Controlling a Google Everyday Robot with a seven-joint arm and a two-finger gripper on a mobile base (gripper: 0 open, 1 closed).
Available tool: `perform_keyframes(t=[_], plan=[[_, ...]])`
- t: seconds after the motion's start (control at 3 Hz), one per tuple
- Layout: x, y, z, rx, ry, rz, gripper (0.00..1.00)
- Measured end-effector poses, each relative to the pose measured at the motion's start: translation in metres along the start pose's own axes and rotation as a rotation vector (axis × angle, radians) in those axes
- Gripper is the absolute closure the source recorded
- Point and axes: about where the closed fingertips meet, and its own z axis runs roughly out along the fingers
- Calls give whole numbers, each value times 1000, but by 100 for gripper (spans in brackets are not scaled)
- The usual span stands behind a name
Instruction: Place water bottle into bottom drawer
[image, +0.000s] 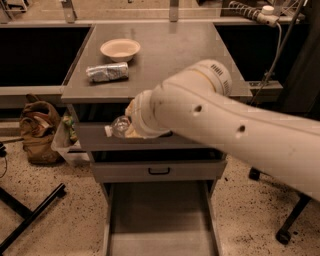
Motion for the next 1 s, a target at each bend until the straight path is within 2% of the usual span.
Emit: perform_keyframes(t=[0.33,0.67,1.0], plan=[[7,58,11,-7,-4,115,100],[11,127,32,-42,-56,210,100],[-5,176,65,-87,-167,247,100]])
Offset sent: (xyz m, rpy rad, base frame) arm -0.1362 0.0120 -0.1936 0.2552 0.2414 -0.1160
